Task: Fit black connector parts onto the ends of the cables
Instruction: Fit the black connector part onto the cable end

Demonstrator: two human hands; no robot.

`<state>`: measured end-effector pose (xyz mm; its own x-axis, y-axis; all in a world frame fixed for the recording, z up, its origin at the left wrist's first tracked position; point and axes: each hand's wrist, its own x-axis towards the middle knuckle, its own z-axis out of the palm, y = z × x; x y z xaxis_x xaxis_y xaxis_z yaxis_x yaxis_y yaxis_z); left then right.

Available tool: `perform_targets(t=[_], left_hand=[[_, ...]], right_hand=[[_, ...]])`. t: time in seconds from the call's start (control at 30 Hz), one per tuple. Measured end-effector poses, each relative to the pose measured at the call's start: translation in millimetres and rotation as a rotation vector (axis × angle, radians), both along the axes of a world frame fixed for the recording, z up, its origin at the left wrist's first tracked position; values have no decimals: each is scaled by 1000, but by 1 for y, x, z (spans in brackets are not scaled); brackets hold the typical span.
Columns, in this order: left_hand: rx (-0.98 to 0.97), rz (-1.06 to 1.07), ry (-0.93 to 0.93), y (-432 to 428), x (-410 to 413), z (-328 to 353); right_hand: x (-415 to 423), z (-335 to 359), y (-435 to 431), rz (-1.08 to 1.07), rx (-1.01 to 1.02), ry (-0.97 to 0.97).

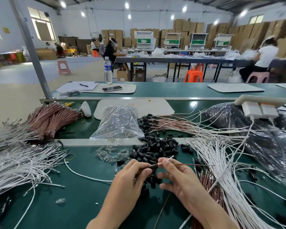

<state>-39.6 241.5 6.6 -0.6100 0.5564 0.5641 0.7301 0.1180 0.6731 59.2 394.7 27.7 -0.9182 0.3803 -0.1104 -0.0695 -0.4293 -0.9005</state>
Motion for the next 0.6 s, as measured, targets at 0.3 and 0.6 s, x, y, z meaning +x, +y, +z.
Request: perform_targets(t=[0.3,0.6], left_hand=[[28,18,-10,-1,0,-1],[54,19,5,-4,1,-1]], right_hand=[[0,6,1,-181,50,-6],[1,10,2,-176,11,48]])
